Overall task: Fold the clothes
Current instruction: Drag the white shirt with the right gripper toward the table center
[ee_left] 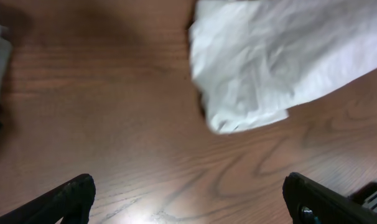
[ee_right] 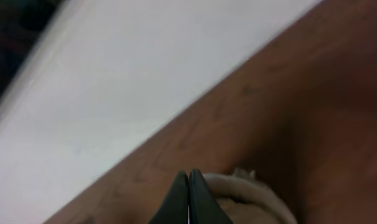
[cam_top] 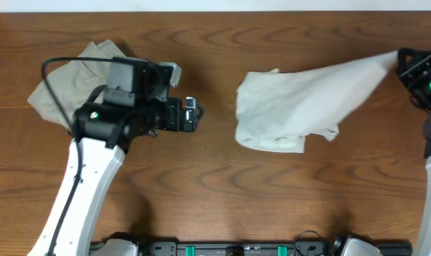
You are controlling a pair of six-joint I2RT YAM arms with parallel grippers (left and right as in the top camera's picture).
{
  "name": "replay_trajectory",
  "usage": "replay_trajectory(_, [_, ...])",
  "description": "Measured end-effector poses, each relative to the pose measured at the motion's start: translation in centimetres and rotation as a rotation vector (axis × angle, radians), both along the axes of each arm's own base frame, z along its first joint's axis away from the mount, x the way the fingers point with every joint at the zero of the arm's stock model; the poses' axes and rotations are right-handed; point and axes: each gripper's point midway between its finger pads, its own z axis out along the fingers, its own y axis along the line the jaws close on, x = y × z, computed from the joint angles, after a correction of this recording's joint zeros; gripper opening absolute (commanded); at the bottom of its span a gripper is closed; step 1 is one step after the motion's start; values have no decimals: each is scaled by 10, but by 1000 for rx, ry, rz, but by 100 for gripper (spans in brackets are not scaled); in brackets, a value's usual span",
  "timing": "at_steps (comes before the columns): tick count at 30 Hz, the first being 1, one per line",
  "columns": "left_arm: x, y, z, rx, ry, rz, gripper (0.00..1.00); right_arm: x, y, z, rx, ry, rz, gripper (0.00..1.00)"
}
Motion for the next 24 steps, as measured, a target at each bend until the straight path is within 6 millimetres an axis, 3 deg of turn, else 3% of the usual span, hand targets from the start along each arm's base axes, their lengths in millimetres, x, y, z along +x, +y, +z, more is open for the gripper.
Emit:
replay_trajectory(3, [3, -6, -17, 20, 48, -22, 98, -16, -16, -21, 3, 99, -52, 23])
replay_trajectory(6, [8, -13, -32, 37, 80, -41, 98, -31, -26, -39, -7, 183, -78, 30])
replay_trajectory(8, [11, -19, -38, 41, 82, -52, 98, -34, -20, -43, -14, 203, -38, 38])
replay_trajectory(12, [19, -31, -40, 37, 53, -78, 99, -36, 16, -46, -37, 199, 157, 49])
replay_trajectory(18, [26, -57, -35, 21, -24, -145, 90, -48, 78, -63, -67, 278, 381, 51])
replay_trajectory(19, [26, -60, -36, 22, -25, -156, 90, -49, 81, -65, -69, 287, 389, 51])
replay_trajectory(24, [15, -91, -79, 62, 74, -248, 90, -51, 90, -95, -94, 416, 399, 52])
